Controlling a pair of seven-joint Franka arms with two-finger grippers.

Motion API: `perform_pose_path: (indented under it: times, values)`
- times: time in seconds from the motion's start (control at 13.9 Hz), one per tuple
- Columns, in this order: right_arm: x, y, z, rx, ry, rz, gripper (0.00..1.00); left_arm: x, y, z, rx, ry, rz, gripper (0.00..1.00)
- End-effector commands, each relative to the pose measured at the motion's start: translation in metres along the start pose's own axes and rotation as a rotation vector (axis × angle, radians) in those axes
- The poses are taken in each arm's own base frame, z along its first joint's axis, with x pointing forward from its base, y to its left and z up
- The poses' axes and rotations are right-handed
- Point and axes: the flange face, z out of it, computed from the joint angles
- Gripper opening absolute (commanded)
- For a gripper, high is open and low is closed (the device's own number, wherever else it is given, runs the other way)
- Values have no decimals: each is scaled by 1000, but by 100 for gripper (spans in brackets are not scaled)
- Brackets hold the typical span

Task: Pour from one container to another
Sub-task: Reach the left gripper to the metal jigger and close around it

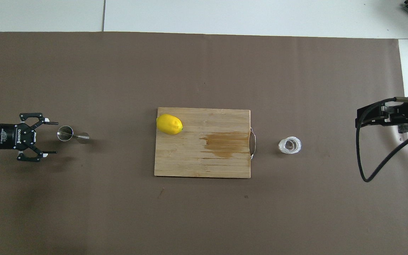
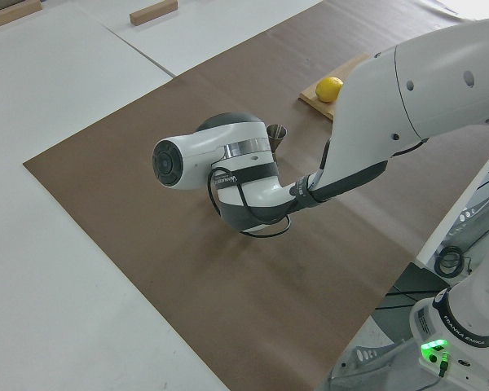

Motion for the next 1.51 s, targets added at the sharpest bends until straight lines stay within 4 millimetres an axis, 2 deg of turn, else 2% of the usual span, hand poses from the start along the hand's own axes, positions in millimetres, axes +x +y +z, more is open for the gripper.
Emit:
perform_pose_path:
  times: [0.0,0.36,0.65,1.44]
  values:
    - [-6,5,0,5,-3,-18,100,-10,-15,7,-31,-1,-33,100]
    - [-7,5,0,4,-4,-18,100,-17,-15,17,-51,-32,-41,100]
    - [-6,5,0,5,-3,-18,100,-23,-16,33,-78,-67,-62,100]
    - [-6,5,0,5,-3,-18,100,-24,-23,40,-114,-95,-94,100]
